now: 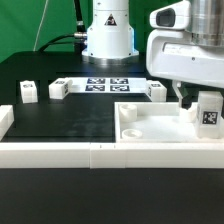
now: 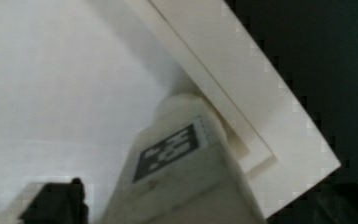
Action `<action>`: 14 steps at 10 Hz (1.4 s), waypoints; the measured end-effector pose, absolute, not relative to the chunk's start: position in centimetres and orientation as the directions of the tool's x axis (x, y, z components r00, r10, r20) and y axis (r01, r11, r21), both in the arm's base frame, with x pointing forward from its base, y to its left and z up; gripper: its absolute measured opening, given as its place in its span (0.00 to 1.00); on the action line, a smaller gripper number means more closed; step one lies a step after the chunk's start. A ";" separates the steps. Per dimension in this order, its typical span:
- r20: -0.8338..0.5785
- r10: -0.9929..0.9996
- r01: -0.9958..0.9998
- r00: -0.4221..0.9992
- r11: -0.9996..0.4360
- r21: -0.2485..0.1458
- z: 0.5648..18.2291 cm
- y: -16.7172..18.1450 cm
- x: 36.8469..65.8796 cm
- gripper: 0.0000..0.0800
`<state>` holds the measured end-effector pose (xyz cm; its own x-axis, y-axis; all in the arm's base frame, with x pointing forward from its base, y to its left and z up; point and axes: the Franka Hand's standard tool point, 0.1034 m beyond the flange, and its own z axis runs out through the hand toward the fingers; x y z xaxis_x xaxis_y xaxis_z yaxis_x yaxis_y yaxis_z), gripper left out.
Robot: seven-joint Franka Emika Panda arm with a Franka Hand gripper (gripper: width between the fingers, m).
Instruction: Assemble one leg
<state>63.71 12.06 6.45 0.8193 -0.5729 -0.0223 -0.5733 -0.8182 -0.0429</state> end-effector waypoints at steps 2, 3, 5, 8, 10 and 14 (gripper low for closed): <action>-0.008 -0.417 -0.417 0.909 -0.908 -0.036 6.5 12.1 63.7 0.81; -0.005 -0.340 -0.340 0.941 -0.940 -0.036 6.5 12.2 63.7 0.81; 0.000 -0.222 -0.222 0.975 -0.975 -0.036 6.5 12.1 63.7 0.81; 0.000 -0.203 -0.203 0.979 -0.979 -0.036 6.4 12.1 63.7 0.50; 0.000 -0.203 -0.203 0.979 -0.979 -0.036 6.4 12.1 63.7 0.36; 0.002 -0.370 -0.370 0.929 -0.928 -0.052 6.4 12.0 63.9 0.36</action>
Offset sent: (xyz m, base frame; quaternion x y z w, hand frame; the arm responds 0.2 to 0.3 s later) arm -0.0015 0.0061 0.0023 0.0119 -0.0167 -0.1435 0.9894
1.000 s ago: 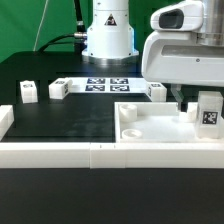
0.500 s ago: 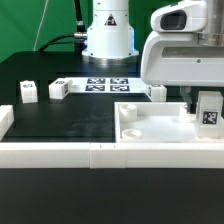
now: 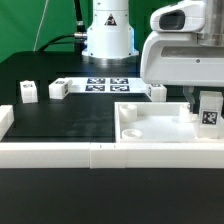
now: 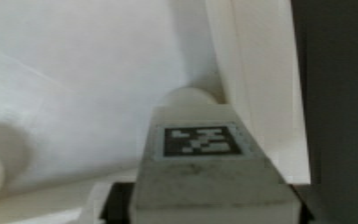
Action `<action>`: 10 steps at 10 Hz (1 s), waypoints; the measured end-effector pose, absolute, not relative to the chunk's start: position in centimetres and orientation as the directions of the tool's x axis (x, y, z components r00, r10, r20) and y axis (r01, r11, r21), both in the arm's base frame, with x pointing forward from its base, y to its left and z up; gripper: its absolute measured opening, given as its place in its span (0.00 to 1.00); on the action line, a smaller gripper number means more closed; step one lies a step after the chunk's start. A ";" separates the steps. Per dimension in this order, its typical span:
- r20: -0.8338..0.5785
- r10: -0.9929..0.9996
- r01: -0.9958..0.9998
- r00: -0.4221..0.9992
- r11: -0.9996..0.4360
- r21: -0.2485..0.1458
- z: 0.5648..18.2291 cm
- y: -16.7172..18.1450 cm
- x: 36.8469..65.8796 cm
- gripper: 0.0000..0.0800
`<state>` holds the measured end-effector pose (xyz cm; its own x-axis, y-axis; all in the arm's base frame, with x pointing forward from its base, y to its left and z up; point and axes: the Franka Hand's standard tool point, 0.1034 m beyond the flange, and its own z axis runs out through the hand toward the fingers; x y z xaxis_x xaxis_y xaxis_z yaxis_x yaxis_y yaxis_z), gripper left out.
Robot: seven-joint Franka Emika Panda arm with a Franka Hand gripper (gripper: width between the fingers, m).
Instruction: Assemble one leg
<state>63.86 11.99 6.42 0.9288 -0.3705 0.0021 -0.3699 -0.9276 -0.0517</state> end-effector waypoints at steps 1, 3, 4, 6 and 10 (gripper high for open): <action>0.002 -0.483 -0.482 0.876 -0.874 -0.061 6.4 11.9 63.8 0.36; -0.009 -0.660 -0.658 0.752 -0.749 -0.069 6.4 11.8 63.7 0.36; -0.016 -0.741 -0.740 0.672 -0.670 -0.068 6.4 11.8 63.7 0.36; -0.024 -0.858 -0.857 0.514 -0.511 -0.066 6.4 11.8 63.7 0.36; -0.081 -0.996 -0.998 0.040 -0.036 -0.057 6.4 11.8 63.6 0.36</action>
Offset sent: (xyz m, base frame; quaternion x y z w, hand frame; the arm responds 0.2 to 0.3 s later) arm -0.0080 0.0043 0.0018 0.0072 0.0082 0.2357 0.9718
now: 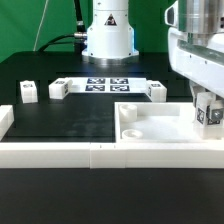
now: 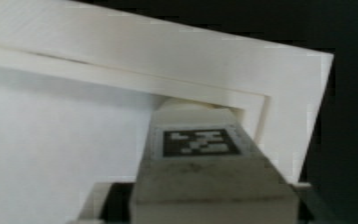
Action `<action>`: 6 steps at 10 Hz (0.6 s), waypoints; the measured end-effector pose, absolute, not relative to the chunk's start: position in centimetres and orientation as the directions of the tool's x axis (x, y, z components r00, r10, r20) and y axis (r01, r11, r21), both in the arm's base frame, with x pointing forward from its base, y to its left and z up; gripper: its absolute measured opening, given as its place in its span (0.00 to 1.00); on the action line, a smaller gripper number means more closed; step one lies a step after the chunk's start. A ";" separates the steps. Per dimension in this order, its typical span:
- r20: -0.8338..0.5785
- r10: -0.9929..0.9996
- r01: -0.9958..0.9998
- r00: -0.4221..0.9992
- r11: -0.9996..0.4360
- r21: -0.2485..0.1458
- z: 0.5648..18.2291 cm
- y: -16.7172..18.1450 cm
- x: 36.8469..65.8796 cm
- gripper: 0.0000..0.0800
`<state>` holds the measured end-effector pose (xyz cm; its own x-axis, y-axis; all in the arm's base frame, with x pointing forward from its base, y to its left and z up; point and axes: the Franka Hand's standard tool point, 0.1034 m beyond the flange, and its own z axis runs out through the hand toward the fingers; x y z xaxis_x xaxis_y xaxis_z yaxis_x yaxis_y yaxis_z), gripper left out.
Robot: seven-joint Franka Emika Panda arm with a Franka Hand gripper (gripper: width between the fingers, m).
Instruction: Assemble one leg
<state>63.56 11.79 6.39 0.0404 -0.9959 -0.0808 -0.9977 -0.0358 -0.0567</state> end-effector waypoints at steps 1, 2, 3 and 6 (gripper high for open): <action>-0.096 -0.990 -0.993 -0.100 0.105 -0.046 6.4 11.8 63.5 0.36; -0.105 -0.975 -0.979 -0.194 0.199 -0.037 6.4 11.8 63.6 0.36; -0.109 -0.952 -0.956 -0.287 0.291 -0.028 6.4 11.9 63.6 0.36; -0.099 -0.925 -0.928 -0.367 0.372 -0.029 6.5 11.8 63.6 0.36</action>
Offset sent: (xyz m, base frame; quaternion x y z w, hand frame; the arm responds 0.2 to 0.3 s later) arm -0.0053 0.0028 -0.0031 -0.0084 0.0239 0.2171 0.9758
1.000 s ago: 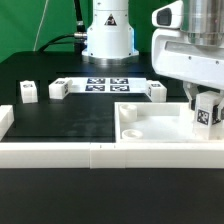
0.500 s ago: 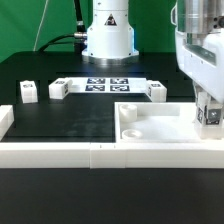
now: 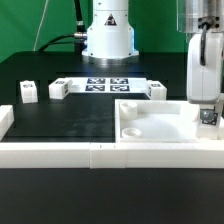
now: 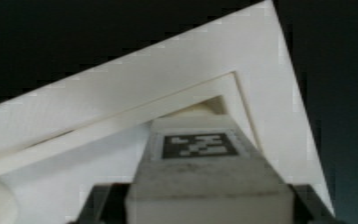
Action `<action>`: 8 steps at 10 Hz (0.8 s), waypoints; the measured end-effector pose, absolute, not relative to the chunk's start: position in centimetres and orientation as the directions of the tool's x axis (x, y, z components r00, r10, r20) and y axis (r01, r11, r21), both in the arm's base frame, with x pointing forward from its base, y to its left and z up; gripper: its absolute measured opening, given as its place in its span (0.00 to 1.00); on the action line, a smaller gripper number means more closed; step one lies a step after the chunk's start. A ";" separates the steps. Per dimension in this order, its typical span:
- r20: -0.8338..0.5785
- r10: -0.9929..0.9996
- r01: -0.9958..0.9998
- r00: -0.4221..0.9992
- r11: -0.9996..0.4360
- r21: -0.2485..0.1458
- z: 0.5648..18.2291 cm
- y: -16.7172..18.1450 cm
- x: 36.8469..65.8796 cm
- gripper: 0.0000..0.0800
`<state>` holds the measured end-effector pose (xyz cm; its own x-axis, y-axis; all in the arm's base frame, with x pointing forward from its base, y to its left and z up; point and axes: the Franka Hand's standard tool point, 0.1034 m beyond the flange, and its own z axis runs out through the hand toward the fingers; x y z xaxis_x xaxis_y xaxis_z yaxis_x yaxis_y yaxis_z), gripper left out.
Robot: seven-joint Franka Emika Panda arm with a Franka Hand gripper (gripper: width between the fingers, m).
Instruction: Assemble one leg
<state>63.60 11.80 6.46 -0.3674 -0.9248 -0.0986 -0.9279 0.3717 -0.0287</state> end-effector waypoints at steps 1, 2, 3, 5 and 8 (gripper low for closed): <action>-0.099 -0.922 -0.925 -0.374 0.379 -0.029 6.4 11.6 63.6 0.36; -0.100 -0.917 -0.920 -0.387 0.391 -0.027 6.4 11.5 63.6 0.36; -0.102 -0.919 -0.923 -0.380 0.384 -0.028 6.4 11.6 63.6 0.36; -0.103 -0.928 -0.932 -0.357 0.362 -0.029 6.3 11.7 63.5 0.69; -0.102 -0.929 -0.933 -0.355 0.359 -0.029 6.3 11.7 63.5 0.79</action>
Offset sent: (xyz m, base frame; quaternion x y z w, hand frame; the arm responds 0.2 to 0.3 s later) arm 0.0000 0.0000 0.0000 0.0000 0.0000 0.0799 0.9968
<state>63.52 11.73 6.29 -0.3548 -0.9294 -0.1021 -0.9328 0.3593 -0.0287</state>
